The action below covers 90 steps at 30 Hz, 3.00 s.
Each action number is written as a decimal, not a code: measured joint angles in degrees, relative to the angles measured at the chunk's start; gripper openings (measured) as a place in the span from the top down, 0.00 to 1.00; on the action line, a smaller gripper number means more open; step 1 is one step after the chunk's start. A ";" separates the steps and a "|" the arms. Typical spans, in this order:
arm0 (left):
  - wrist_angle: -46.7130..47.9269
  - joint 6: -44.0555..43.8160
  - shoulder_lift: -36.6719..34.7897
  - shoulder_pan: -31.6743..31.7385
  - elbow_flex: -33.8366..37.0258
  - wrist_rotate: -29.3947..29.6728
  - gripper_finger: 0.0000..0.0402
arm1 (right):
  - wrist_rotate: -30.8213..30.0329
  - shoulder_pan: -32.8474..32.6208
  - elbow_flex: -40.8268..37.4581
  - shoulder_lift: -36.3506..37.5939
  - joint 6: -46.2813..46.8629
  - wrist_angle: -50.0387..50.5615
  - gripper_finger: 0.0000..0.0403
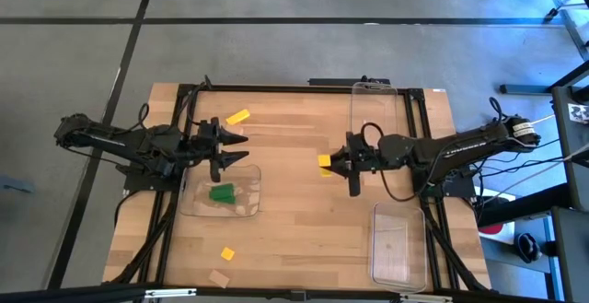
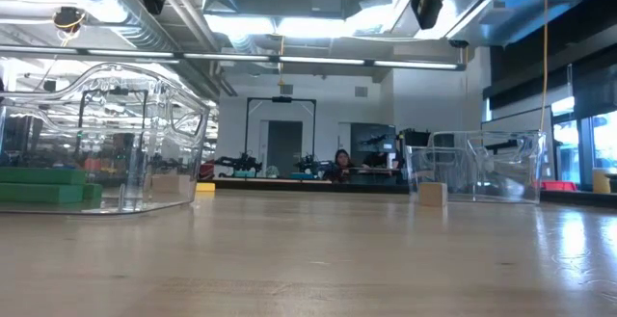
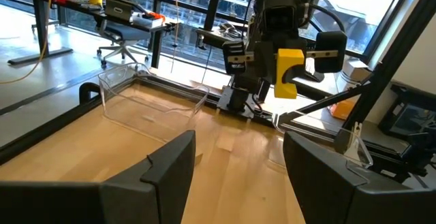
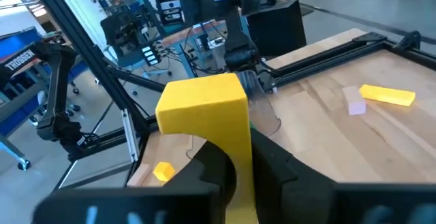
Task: Sort & place blocks by color
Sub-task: Put the right yellow block into the top right transparent bin
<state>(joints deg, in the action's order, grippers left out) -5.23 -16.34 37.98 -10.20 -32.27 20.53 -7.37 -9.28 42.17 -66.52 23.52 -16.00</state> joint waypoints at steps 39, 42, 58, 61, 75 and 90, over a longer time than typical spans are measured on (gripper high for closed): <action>0.02 0.00 0.00 0.00 0.00 0.00 0.47 | -8.34 12.90 19.01 -1.05 -4.55 37.67 0.91; 0.01 -0.02 0.02 0.00 0.00 0.00 0.47 | -12.11 19.40 24.39 -1.73 -5.65 49.47 0.91; 0.02 -0.02 0.01 -0.02 0.00 0.00 0.47 | 1.15 46.18 -0.32 -1.90 10.19 53.59 0.91; 0.02 -0.02 0.02 0.00 0.00 0.00 0.47 | 2.02 47.48 -4.72 -2.87 14.02 50.40 0.91; 0.04 0.00 0.00 0.00 0.00 0.02 0.47 | 6.43 50.27 3.61 -16.10 12.19 53.75 0.91; 0.09 0.00 0.02 -0.01 0.00 0.00 0.47 | 7.42 52.51 6.60 -24.90 10.65 54.43 0.90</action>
<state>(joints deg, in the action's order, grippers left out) -5.15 -16.34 38.00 -10.21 -32.27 20.53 0.05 43.23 48.77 -91.42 34.17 38.43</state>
